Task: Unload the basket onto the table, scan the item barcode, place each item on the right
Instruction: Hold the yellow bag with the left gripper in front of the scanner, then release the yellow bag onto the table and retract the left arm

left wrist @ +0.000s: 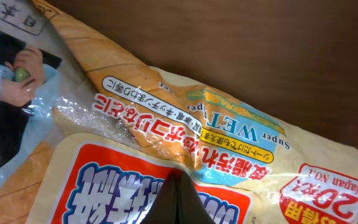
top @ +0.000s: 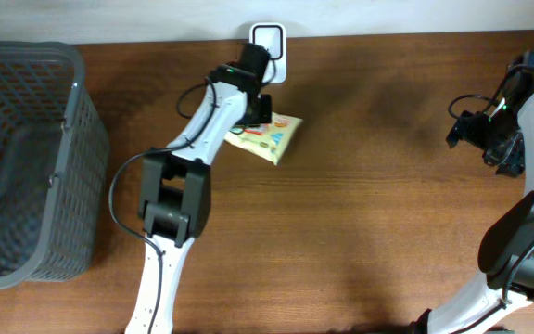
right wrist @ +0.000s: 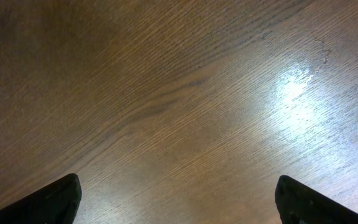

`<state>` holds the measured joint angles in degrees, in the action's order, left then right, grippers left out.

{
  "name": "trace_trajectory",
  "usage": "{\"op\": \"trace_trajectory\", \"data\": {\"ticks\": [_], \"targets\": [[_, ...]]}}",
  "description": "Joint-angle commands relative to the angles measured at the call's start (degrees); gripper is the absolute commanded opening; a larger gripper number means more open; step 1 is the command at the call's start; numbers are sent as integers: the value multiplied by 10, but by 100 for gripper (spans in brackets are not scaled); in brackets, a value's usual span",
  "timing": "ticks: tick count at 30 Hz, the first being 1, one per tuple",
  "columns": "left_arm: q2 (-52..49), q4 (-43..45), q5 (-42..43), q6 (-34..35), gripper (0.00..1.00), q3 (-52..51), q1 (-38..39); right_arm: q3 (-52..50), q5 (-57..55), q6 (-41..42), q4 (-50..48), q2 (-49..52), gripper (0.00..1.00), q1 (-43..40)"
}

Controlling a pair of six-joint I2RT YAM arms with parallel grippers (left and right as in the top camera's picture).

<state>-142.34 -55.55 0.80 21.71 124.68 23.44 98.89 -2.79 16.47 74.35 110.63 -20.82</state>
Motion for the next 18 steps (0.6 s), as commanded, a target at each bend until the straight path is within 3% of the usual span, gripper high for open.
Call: {"op": "trace_trajectory", "data": {"ticks": [1,4,5,6,7,9,10,11,13,16,18], "targets": [[-11,9,46,21,0,-23,51,7,-5,3,0,-9,98,-2],[-6,-14,41,0,0,35,59,7,-5,3,0,-9,98,-2],[1,-52,10,-8,0,81,51,7,-5,3,0,-9,99,-2],[9,-102,-55,-8,8,141,35,7,-5,3,0,-9,99,-2],[11,-127,-93,-8,24,169,25,7,-5,3,0,-9,99,-2],[12,-172,-174,-8,67,209,-8,7,-5,3,0,-9,99,-2],[11,-188,-174,-7,87,208,-27,7,-5,3,0,-9,99,-2],[8,-201,-166,-7,99,205,-40,7,-5,3,-12,-9,99,-2],[-2,-215,-153,-7,99,195,-66,7,19,11,-69,-9,99,-2],[-6,-231,-110,-7,99,194,-75,7,205,46,-45,-9,99,-2],[-6,-231,-111,-7,99,194,-75,5,372,-49,-76,-6,99,15]]}}
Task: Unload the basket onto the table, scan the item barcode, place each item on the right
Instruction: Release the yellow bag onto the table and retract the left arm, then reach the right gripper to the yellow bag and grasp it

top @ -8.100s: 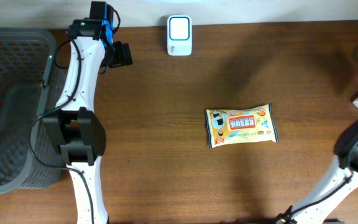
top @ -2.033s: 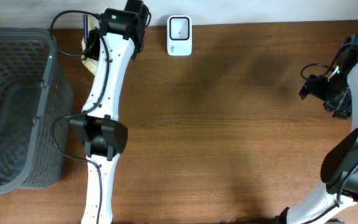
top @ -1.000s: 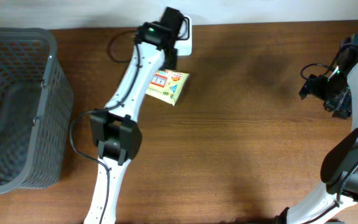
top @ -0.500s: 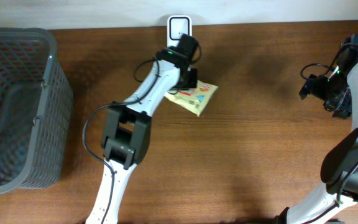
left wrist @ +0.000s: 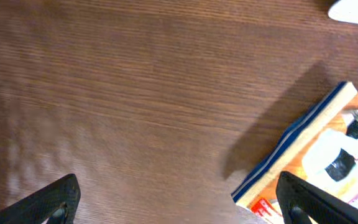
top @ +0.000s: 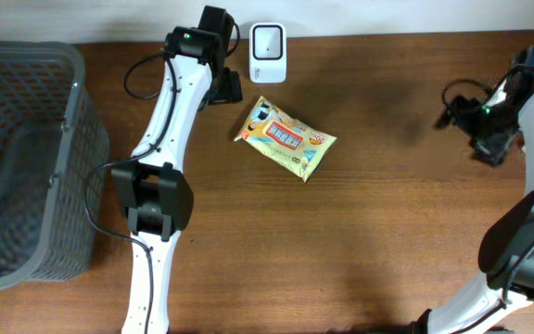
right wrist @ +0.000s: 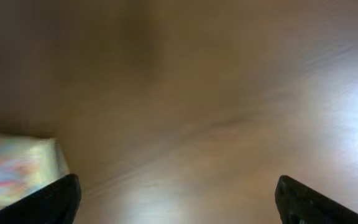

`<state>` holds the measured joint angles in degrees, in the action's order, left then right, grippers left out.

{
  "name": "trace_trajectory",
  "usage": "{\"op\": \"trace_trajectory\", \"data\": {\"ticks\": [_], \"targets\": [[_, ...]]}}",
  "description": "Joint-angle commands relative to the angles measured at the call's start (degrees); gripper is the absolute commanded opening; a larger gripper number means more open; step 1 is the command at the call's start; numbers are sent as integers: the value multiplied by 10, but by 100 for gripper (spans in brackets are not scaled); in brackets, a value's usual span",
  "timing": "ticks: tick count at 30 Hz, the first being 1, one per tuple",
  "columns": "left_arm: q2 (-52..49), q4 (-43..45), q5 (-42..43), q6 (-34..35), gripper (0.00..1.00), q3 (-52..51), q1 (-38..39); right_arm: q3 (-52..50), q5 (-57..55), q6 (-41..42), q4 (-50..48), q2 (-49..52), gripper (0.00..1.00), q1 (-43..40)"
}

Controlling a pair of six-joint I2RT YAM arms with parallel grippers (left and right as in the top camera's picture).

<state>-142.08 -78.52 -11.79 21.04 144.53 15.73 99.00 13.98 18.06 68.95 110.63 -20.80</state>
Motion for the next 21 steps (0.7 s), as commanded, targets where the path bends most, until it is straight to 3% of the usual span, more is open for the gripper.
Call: {"op": "trace_trajectory", "data": {"ticks": [1,4,5,7,8,13,16,21], "targets": [[-9,-2,15,0,99,-5,2,-2,229,-144,-44,-6,99,48],[-9,-2,15,0,99,-5,2,-13,69,-183,-108,0,100,188],[-9,-2,15,0,99,-4,2,-13,42,-216,-132,4,91,223],[-9,-2,15,0,99,-5,2,-13,20,-324,-167,21,54,294],[-9,-2,15,-1,99,-5,2,-13,18,-364,-174,34,52,328],[-9,-2,15,0,99,-5,2,-13,21,-403,-221,106,59,398],[-9,-2,15,0,99,-5,2,-13,26,-403,-244,146,99,420],[-9,-2,15,0,99,-5,2,-13,-25,-403,-285,204,99,426]]}}
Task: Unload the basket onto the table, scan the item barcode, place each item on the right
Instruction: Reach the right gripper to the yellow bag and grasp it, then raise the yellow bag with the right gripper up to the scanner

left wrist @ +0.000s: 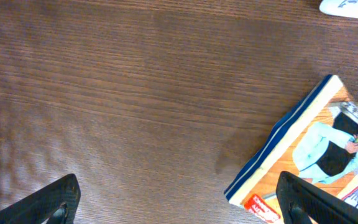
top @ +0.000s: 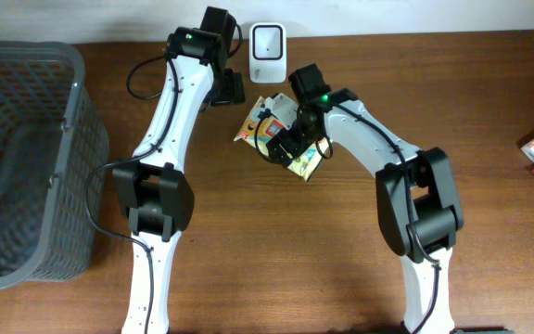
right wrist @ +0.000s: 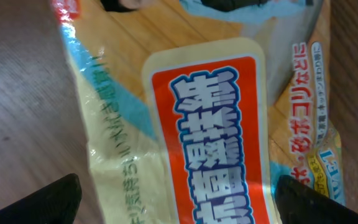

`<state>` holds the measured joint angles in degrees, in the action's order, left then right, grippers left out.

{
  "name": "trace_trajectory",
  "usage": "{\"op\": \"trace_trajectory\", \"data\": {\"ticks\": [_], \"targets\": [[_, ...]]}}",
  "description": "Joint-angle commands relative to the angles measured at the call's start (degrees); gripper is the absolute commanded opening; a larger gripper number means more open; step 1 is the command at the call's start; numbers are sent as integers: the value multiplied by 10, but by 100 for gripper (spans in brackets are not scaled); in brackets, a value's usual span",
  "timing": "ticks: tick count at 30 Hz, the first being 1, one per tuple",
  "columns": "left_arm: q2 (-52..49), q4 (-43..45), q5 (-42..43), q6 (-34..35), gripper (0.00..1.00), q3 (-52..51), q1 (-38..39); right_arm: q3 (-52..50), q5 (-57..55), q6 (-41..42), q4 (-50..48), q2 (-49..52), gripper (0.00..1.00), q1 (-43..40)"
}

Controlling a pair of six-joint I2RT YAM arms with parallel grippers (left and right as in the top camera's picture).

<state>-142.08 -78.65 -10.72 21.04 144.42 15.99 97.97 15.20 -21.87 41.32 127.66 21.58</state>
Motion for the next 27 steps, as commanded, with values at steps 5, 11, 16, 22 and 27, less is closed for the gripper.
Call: {"op": "trace_trajectory", "data": {"ticks": [5,11,16,22,27], "targets": [[-9,0,5,0,99,-3,0,-3,-56,5,-13,55,4,2],[-9,0,5,0,99,-3,0,47,-115,154,-17,9,4,0],[-9,0,5,0,99,-3,0,119,-129,235,-20,-61,4,-43],[-9,0,5,0,99,-3,0,127,-121,309,-58,-61,4,-51],[-9,0,5,0,99,-3,0,126,-208,257,14,-57,56,-52]]}}
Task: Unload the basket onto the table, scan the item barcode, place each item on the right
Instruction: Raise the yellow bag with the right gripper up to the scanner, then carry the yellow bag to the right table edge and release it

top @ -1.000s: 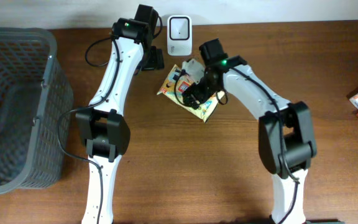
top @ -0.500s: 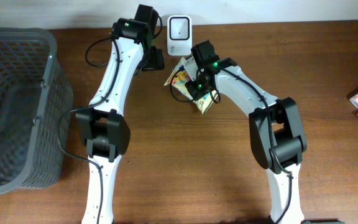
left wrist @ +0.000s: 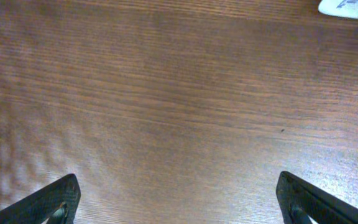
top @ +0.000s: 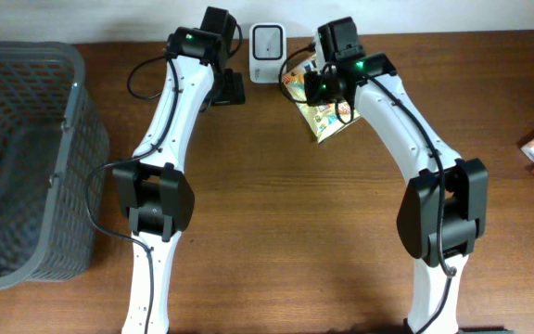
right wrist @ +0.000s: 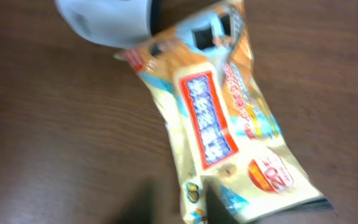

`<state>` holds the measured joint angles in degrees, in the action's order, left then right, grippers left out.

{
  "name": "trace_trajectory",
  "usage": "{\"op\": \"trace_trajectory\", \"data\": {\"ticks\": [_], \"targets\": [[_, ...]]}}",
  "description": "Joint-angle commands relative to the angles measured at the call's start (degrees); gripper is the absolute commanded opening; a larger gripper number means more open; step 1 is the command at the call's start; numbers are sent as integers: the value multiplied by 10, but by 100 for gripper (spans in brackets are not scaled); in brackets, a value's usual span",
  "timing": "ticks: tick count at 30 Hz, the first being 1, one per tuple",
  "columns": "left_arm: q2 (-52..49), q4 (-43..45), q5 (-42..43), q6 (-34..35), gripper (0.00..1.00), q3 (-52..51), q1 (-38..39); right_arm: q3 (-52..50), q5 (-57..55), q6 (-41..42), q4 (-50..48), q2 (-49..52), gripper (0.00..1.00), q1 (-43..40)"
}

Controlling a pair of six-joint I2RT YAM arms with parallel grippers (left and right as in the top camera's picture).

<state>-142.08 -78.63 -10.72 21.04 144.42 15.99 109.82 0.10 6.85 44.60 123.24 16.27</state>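
The item is a cream and orange wet-wipes pack [top: 323, 116] with a red label, blurred in the right wrist view [right wrist: 219, 118]. My right gripper [top: 323, 85] [right wrist: 188, 202] is shut on the pack's lower edge and holds it just right of the white scanner [top: 267, 42] [right wrist: 107, 22]. One corner of the pack reaches the scanner's side. No barcode shows. My left gripper [top: 228, 91] [left wrist: 179, 199] is open over bare wood left of the scanner, whose corner [left wrist: 350, 6] shows at the top right.
A dark grey mesh basket [top: 77, 167] stands at the table's left end. A red snack packet lies at the right edge. The brown wooden table [top: 323, 241] stretches toward the front.
My right gripper was open over the pack lying on the table; now it is shut on it beside the scanner, farther back and right. The pack has left the left wrist view. The left arm is unmoved.
My left gripper was first shut on the pack below the scanner, with the right arm far right. Then the pack lay on the table and the left gripper stood open beside the scanner. The right gripper then came open over the pack, and now holds it at the scanner.
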Motion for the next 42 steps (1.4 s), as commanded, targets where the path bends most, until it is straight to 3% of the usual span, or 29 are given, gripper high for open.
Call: {"op": "trace_trajectory", "data": {"ticks": [1,4,10,11,12,14,15,18,22,25,26,29,37,42], "targets": [[-9,-1,5,0,99,-3,0,7,-53,-83,-42,-6,64,1],[-9,-1,5,0,99,-3,0,7,8,-230,-59,44,88,-3],[-9,-1,5,0,99,-3,0,7,8,-261,-95,153,92,-41],[-9,-1,5,0,99,-3,0,7,14,-260,-94,160,89,-50],[-9,-1,5,0,99,-3,0,7,44,-259,-90,162,79,-59],[-9,-1,5,0,99,-3,0,7,86,-248,-84,162,33,-67],[-9,-1,5,0,99,-3,0,7,85,-228,-81,162,4,-66],[-9,-1,5,0,99,-3,0,8,84,-212,-53,137,4,-52],[-9,-1,5,0,99,-3,0,9,75,-212,-37,10,4,-47],[-9,-1,5,-1,99,-3,0,9,72,-197,-59,-56,4,-46],[-9,-1,5,0,99,-3,0,9,72,-156,-98,-68,4,-45],[-9,-1,5,0,99,-3,0,9,72,-57,-218,-44,4,-32],[-9,-1,5,0,99,-3,0,9,67,-59,-483,91,4,37],[-9,-1,5,0,99,-3,0,9,68,-59,-554,103,4,47]]}}
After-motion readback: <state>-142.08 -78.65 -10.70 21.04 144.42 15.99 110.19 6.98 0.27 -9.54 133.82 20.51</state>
